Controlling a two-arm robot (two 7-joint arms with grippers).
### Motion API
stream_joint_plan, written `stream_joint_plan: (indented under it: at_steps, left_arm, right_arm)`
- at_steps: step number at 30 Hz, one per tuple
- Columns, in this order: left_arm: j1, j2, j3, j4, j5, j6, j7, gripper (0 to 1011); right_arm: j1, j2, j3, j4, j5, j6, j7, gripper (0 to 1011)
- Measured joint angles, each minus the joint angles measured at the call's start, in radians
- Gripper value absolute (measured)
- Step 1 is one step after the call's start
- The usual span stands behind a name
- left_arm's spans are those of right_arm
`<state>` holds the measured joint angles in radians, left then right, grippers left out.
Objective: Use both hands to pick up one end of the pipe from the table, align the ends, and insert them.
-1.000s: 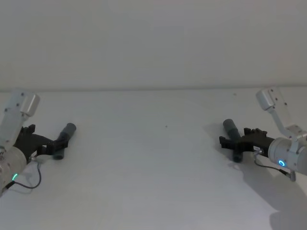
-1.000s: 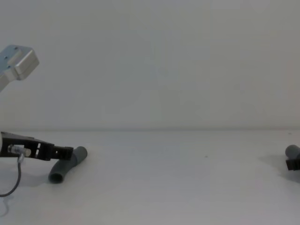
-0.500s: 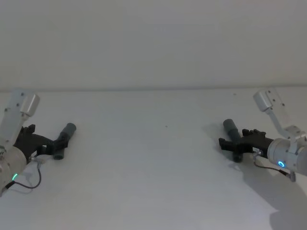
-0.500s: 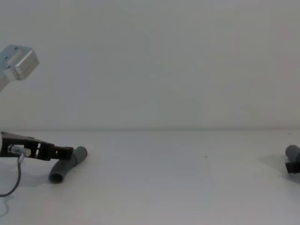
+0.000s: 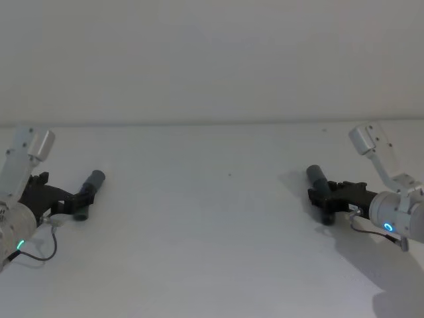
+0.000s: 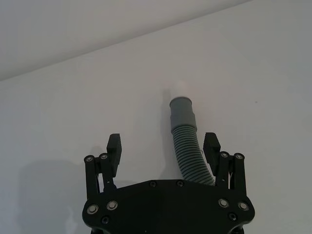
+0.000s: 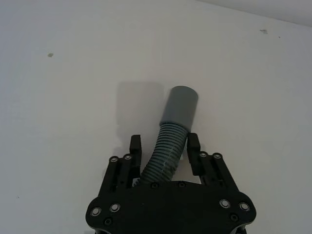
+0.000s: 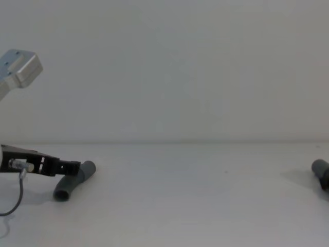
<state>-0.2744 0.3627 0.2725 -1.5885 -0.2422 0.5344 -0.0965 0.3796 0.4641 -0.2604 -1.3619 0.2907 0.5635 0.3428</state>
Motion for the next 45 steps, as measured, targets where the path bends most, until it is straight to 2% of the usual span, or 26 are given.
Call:
stream_joint_plan:
  at_steps: [1, 2, 5, 11, 26, 39, 45]
  left_arm:
    - [0.000, 0.000, 0.000, 0.000, 0.000, 0.000, 0.000, 1001]
    - [0.000, 0.000, 0.000, 0.000, 0.000, 0.000, 0.000, 1001]
    - [0.000, 0.000, 0.000, 0.000, 0.000, 0.000, 0.000, 1001]
    - [0.000, 0.000, 0.000, 0.000, 0.000, 0.000, 0.000, 1001]
    - [0.000, -0.003, -0.004, 0.000, -0.004, 0.003, -0.005, 1001]
    - [-0.004, -0.026, -0.027, -0.005, -0.056, 0.026, -0.057, 1001]
    - [-0.007, -0.030, -0.029, -0.005, -0.063, 0.034, -0.070, 1002]
  right_arm:
    - [0.000, 0.000, 0.000, 0.000, 0.000, 0.000, 0.000, 551]
    - [0.000, 0.000, 0.000, 0.000, 0.000, 0.000, 0.001, 480]
    - [0.000, 0.000, 0.000, 0.001, -0.001, -0.001, 0.001, 372]
    - [0.001, 0.001, -0.001, 0.001, -0.002, -0.001, 0.002, 256]
    - [0.001, 0.000, -0.001, 0.001, -0.002, -0.001, 0.003, 245]
    - [0.001, 0.000, -0.001, 0.001, -0.002, -0.001, 0.003, 244]
    - [0.001, 0.000, -0.001, 0.001, -0.002, -0.001, 0.003, 244]
